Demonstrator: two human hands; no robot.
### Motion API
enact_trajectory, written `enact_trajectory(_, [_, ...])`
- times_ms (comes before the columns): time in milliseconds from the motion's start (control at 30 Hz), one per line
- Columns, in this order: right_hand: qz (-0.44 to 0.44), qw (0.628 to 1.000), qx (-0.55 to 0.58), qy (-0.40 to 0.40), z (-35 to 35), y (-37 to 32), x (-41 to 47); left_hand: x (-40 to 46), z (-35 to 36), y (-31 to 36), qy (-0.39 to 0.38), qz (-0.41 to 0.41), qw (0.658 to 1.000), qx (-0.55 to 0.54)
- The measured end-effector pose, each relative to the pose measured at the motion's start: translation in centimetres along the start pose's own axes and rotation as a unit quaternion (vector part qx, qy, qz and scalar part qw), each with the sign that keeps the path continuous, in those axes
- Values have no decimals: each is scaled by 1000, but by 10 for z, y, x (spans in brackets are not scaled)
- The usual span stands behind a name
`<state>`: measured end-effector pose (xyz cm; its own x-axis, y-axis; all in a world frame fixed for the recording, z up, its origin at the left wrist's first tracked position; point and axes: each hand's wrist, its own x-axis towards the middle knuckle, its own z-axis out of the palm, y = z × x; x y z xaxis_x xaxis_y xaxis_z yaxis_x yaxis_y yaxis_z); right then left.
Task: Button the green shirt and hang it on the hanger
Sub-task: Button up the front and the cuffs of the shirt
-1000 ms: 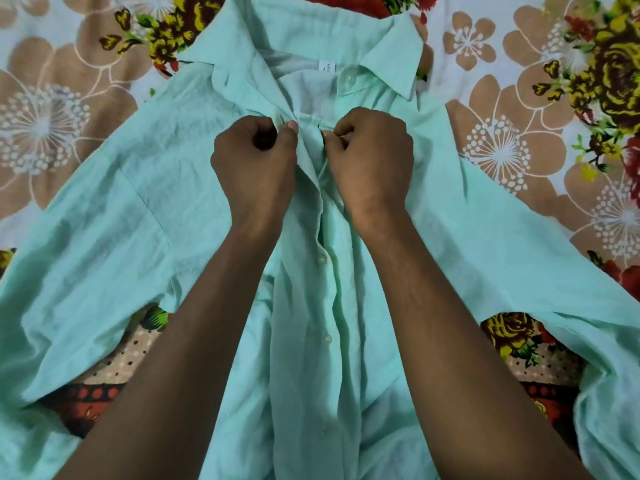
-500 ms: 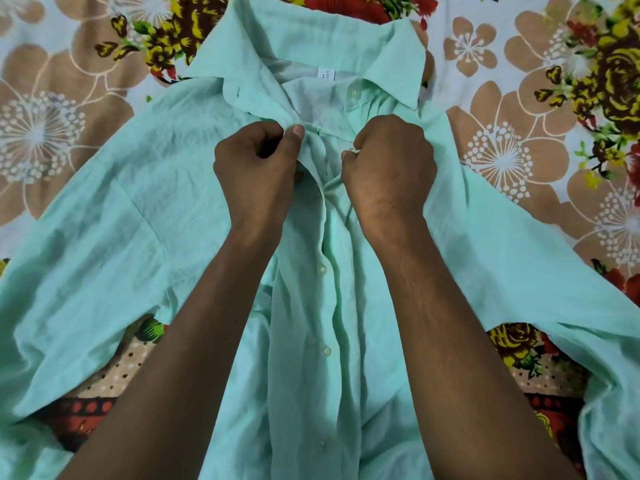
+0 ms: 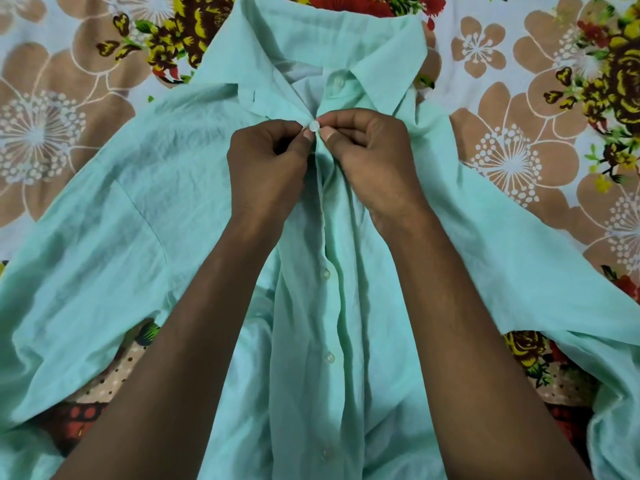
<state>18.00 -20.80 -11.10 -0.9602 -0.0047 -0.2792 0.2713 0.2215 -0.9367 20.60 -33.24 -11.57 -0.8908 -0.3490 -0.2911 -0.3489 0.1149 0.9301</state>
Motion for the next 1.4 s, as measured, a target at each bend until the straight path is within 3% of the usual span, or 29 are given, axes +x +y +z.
enact_trajectory(367, [-72,992,-81,65,2,6,7,6,-8,0,-16,-50,997,-63])
enact_trajectory(667, [-116,985,-103,78,4,12,3,1,-15,4,-59,-43,995,-71])
enact_trajectory(900, [-116,986,-78,95,6,15,4,2,-13,3,-49,-20,997,-48])
enact_trajectory(1400, [-135,984,-110,47,1,13,0,3,-9,-7,-36,9,998,-49])
